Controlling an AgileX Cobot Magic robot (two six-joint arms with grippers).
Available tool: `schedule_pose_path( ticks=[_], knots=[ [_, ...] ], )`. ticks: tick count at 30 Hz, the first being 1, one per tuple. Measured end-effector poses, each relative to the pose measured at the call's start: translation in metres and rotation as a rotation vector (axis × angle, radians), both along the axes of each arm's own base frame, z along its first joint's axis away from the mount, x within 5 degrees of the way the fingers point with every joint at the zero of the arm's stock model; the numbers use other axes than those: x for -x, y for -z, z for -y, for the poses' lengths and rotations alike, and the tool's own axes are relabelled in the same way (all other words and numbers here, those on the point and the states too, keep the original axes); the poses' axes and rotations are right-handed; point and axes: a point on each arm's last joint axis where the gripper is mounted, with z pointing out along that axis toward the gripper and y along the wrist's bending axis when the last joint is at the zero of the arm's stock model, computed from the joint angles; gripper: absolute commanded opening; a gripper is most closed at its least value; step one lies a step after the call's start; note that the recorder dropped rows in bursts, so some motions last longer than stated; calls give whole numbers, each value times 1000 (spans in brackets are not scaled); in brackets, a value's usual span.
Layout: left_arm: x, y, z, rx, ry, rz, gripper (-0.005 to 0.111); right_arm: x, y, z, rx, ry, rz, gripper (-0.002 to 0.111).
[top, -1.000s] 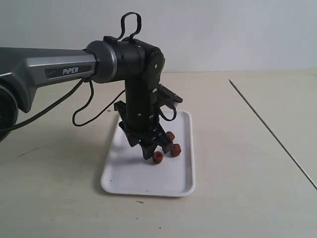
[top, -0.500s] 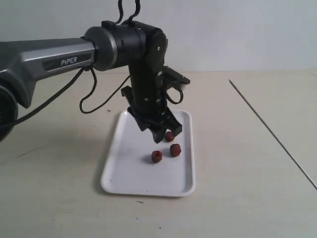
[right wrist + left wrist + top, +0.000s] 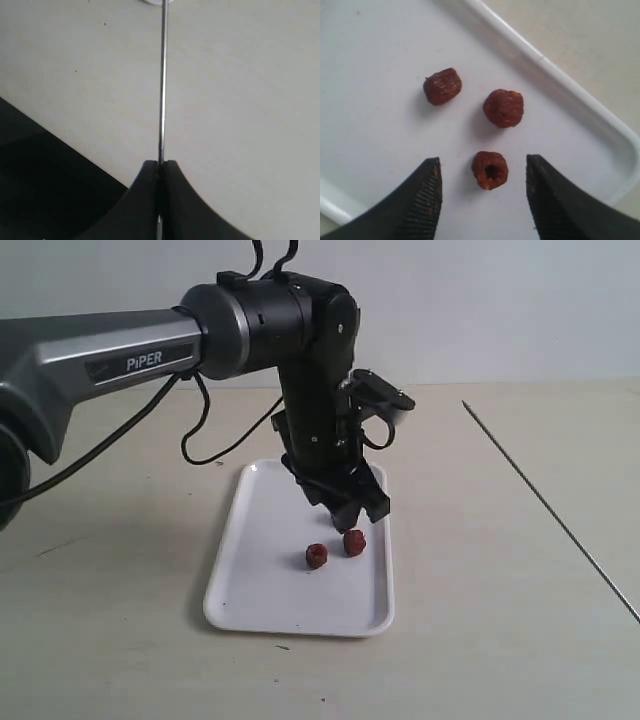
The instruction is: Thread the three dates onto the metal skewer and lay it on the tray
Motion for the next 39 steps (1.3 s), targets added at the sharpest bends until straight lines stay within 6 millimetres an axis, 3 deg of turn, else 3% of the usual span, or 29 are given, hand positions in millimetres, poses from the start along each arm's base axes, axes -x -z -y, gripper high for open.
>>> schedule_pose_path(
  ticks=[8, 28, 33, 39],
  knots=[
    [10, 15, -6, -61, 57, -37, 52, 0, 0, 0, 0, 0, 0, 0],
    [16, 10, -9, -58, 392, -23, 52, 0, 0, 0, 1, 0, -1, 0],
    [16, 10, -9, -59, 414, -21, 66, 0, 0, 0, 1, 0, -1, 0],
    [15, 24, -8, -76, 417, -48, 66, 0, 0, 0, 1, 0, -1, 0]
  ],
)
